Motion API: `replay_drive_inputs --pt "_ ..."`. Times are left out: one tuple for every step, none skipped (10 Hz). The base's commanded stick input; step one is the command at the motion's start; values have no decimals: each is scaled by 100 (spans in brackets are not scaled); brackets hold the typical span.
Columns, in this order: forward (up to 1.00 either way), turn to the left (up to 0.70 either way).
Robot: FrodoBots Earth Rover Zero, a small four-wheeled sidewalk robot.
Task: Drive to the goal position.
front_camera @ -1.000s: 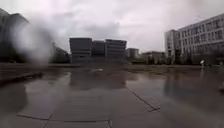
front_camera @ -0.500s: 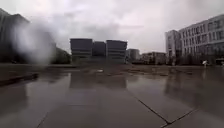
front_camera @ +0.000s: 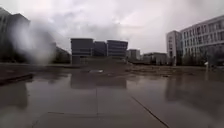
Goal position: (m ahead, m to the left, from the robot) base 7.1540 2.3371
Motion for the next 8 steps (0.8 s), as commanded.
replay_drive_inputs --pt "70 35" --pt "70 35" --pt "70 35" --pt "70 30" --pt "70 0" --pt "70 0" --pt "70 0" --pt "70 1"
